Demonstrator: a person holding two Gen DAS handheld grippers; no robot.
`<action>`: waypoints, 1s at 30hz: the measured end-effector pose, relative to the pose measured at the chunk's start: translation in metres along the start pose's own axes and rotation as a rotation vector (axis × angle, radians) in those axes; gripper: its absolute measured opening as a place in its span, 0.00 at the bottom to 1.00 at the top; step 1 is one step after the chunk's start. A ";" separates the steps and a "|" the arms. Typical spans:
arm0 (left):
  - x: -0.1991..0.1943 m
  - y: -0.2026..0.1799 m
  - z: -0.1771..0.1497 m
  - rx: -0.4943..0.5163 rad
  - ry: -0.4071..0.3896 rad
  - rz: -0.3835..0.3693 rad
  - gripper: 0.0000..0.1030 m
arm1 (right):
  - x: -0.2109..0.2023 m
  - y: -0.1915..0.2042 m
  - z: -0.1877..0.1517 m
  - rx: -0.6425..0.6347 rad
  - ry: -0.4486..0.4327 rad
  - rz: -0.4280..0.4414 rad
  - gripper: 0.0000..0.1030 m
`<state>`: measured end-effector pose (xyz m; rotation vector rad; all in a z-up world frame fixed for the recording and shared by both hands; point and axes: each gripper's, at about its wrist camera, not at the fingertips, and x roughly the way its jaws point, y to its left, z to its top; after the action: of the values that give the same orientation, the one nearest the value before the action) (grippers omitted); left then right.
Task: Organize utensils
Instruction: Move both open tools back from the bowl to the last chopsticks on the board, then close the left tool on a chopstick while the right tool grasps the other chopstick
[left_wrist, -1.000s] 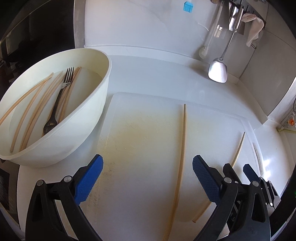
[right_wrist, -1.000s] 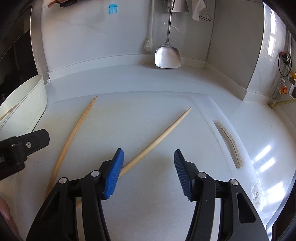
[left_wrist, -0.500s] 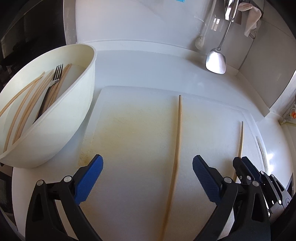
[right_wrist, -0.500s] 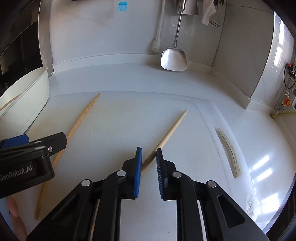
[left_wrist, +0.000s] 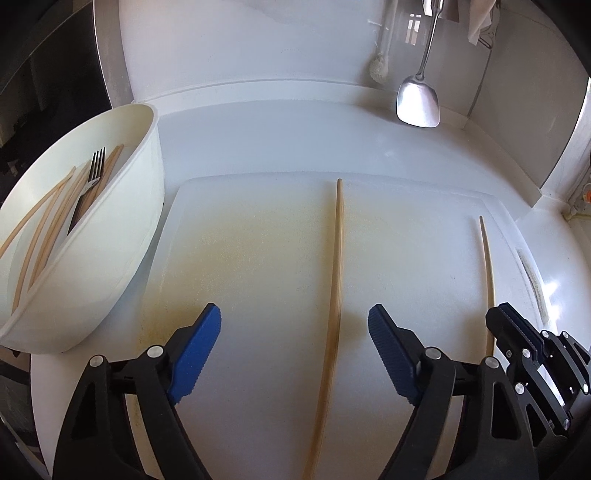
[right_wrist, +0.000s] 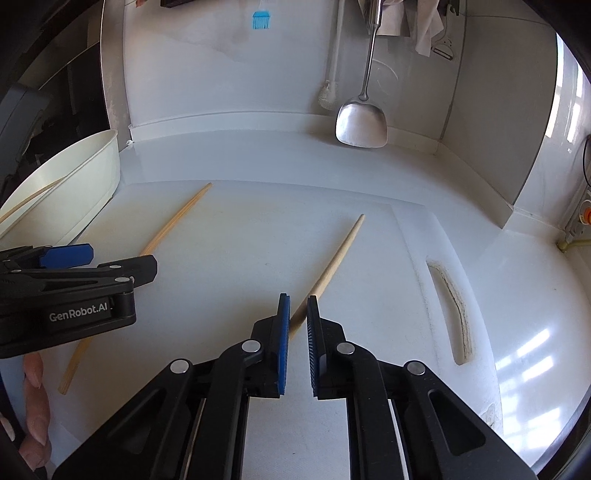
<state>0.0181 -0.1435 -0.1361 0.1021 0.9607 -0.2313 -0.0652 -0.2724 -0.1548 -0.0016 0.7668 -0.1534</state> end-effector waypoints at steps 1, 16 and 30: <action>0.000 -0.002 0.001 0.010 -0.003 0.009 0.72 | 0.000 0.001 0.000 0.000 0.000 -0.001 0.09; -0.005 -0.020 0.003 0.068 -0.015 -0.051 0.07 | 0.002 0.005 0.001 0.057 0.021 -0.022 0.10; -0.018 -0.006 -0.001 -0.045 -0.003 -0.141 0.07 | -0.013 -0.007 0.004 0.106 -0.019 0.064 0.06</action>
<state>0.0054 -0.1466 -0.1216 -0.0071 0.9709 -0.3396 -0.0728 -0.2782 -0.1425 0.1216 0.7385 -0.1324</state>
